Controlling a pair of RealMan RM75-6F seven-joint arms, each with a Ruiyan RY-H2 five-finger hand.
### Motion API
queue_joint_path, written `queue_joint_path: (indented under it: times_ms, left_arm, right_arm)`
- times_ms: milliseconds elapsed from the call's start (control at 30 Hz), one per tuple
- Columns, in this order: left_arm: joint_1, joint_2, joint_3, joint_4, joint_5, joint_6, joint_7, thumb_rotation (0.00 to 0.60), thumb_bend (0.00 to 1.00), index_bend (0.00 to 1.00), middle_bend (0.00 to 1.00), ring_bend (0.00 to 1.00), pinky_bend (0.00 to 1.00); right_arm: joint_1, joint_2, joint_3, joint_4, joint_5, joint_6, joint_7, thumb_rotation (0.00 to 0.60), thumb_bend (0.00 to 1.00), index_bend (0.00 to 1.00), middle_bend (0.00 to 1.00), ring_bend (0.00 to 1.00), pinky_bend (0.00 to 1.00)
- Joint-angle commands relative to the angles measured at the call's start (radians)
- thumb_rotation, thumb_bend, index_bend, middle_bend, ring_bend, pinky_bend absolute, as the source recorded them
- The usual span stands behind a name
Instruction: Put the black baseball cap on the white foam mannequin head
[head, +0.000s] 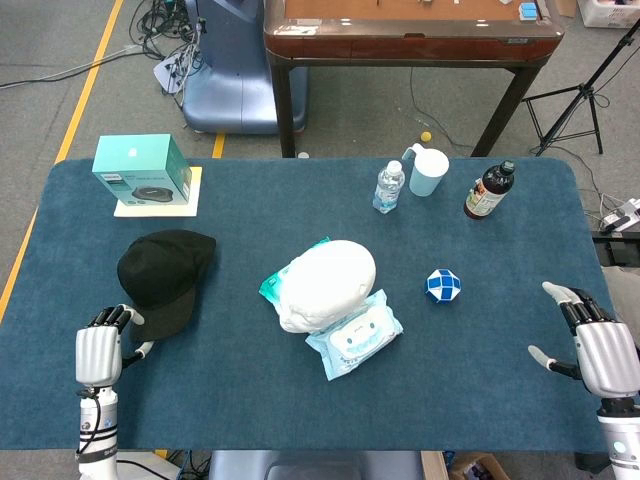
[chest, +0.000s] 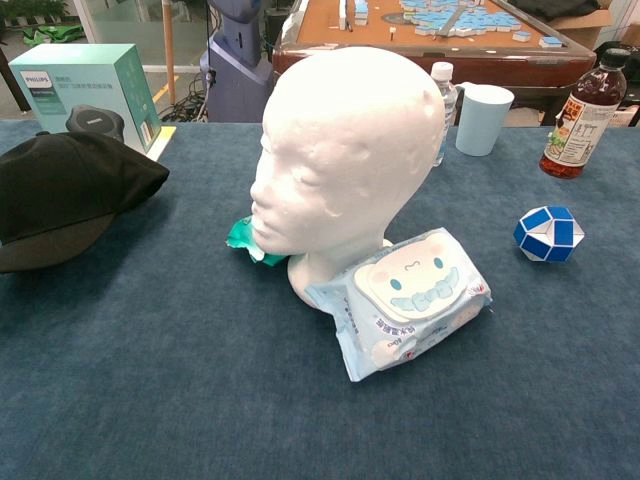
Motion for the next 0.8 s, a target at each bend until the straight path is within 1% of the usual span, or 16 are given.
queue_joint_path:
  times_ms: [33, 167, 267, 400, 567, 733, 800]
  left_arm:
    - [-0.003, -0.002, -0.009, -0.007, -0.010, -0.003, 0.004, 0.600, 0.04, 0.55, 0.45, 0.38, 0.52]
    - [-0.008, -0.011, -0.033, -0.014, -0.035, -0.006, -0.006, 0.600, 0.09, 0.58, 0.45, 0.39, 0.52]
    - [-0.013, -0.013, -0.038, -0.013, -0.043, -0.015, -0.011, 0.600, 0.15, 0.58, 0.45, 0.39, 0.52]
    - [-0.016, -0.010, -0.038, -0.015, -0.046, -0.023, -0.021, 0.600, 0.23, 0.59, 0.45, 0.39, 0.52]
    - [-0.020, 0.002, -0.034, -0.031, -0.053, -0.045, -0.026, 0.600, 0.30, 0.58, 0.45, 0.38, 0.51]
    - [-0.021, 0.024, -0.025, -0.068, -0.060, -0.074, -0.020, 0.600, 0.35, 0.56, 0.45, 0.37, 0.48]
    - [-0.021, 0.031, -0.024, -0.079, -0.059, -0.074, -0.021, 0.600, 0.39, 0.56, 0.45, 0.37, 0.48]
  right_arm:
    - [0.000, 0.000, 0.000, 0.000, 0.000, 0.000, 0.000, 0.600, 0.00, 0.16, 0.23, 0.18, 0.42]
    - [-0.001, 0.000, 0.001, 0.000, 0.001, 0.001, 0.001, 0.600, 0.00, 0.16, 0.23, 0.18, 0.42]
    - [-0.001, 0.001, 0.001, 0.000, 0.001, 0.002, 0.002, 0.600, 0.00, 0.16, 0.23, 0.18, 0.42]
    - [-0.002, 0.001, 0.001, 0.000, 0.002, 0.003, 0.003, 0.600, 0.00, 0.16, 0.23, 0.18, 0.42]
    - [-0.003, 0.002, 0.001, -0.001, 0.001, 0.005, 0.003, 0.600, 0.00, 0.16, 0.23, 0.18, 0.42]
    - [-0.003, 0.002, 0.001, 0.000, 0.001, 0.006, 0.005, 0.600, 0.00, 0.16, 0.23, 0.18, 0.42]
    - [-0.004, 0.002, 0.001, 0.000, 0.001, 0.008, 0.005, 0.600, 0.00, 0.16, 0.23, 0.18, 0.42]
